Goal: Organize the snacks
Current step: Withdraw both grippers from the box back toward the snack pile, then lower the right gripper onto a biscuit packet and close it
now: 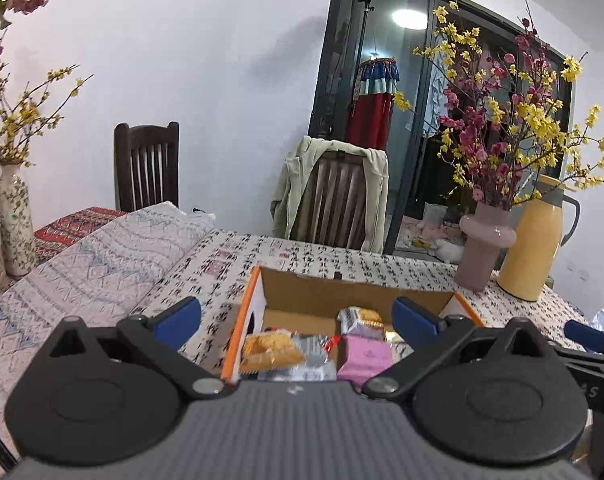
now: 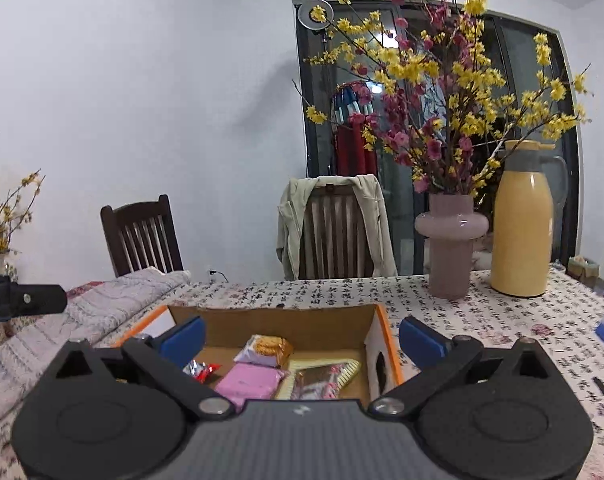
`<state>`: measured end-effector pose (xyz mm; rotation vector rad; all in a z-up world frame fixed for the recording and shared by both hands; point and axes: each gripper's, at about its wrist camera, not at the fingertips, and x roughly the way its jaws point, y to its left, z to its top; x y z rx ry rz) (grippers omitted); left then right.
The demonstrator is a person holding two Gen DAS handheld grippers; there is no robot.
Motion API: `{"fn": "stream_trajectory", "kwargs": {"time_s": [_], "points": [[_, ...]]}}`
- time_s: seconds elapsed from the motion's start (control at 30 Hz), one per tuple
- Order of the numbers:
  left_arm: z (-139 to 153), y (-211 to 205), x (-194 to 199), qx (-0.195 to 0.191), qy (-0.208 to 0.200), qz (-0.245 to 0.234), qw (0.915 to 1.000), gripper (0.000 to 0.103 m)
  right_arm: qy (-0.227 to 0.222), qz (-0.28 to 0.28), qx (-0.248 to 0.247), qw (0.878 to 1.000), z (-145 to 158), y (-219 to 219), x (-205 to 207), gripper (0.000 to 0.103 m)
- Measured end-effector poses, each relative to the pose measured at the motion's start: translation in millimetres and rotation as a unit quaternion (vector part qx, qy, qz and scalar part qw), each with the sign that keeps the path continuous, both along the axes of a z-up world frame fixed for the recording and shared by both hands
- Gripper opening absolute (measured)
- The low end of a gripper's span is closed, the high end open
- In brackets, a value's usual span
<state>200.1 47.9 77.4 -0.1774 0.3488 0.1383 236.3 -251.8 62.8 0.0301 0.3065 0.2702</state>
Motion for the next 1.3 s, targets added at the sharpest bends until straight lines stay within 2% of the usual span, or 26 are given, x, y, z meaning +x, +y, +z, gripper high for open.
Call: {"fn": "stream_trajectory", "kwargs": {"time_s": [0.67, 1.3], "points": [[-61, 21, -80, -0.009, 0.058, -0.011, 0.9982, 0.103, 0.082, 0.000, -0.023, 0.996, -58, -27, -89, 0.103], [-71, 21, -135, -0.014, 0.063, -0.024, 0.9976, 0.103, 0.093, -0.002, -0.009, 0.996, -70, -24, -148, 0.103]]}}
